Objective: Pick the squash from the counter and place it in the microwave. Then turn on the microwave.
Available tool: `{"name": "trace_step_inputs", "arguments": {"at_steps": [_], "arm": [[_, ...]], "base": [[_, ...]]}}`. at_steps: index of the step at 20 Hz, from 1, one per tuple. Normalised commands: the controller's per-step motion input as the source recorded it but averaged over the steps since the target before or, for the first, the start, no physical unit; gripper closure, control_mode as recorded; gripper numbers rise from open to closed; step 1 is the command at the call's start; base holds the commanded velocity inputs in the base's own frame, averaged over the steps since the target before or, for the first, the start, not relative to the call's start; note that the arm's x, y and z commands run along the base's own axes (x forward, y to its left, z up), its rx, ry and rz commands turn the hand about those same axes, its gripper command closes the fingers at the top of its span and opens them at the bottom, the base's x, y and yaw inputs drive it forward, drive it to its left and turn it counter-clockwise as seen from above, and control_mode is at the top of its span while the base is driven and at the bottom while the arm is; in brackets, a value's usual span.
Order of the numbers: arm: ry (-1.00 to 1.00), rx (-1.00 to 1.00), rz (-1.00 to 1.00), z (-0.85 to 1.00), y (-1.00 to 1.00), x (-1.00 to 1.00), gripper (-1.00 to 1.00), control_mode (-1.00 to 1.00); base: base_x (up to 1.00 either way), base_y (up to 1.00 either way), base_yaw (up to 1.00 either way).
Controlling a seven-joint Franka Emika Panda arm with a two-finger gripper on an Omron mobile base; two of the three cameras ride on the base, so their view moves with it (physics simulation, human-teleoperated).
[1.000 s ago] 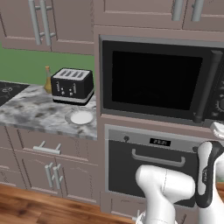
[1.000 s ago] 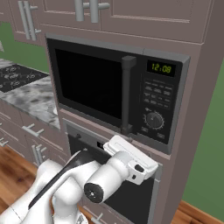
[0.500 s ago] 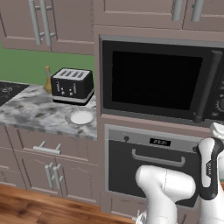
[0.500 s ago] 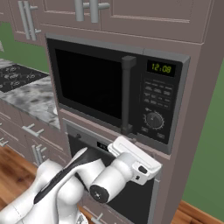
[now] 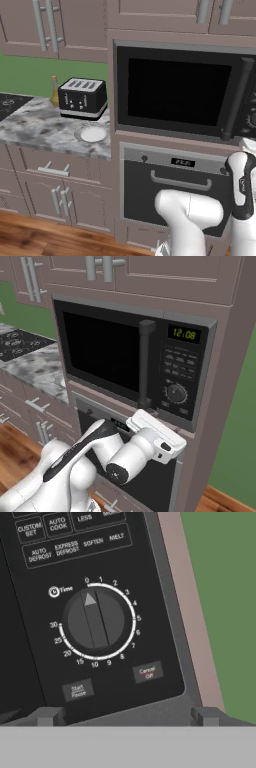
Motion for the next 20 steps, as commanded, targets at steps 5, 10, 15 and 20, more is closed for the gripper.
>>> {"name": "trace_step_inputs", "arguments": {"at_steps": [5,10,15,20], "arm": [[0.00,0.00,0.00,0.00,-0.11,0.12,-1.00,-1.00],[0.00,0.00,0.00,0.00,-0.10,0.11,-1.00,-1.00],[0.00,0.00,0.00,0.00,-0.10,0.11,-1.00,-1.00],[0.00,0.00,0.00,0.00,-0.03,0.09,-1.00,-1.00]], "base": [[0.00,0.00,0.00],[0.00,0.00,0.00],[0.00,0.00,0.00],[0.00,0.00,0.00]]}}
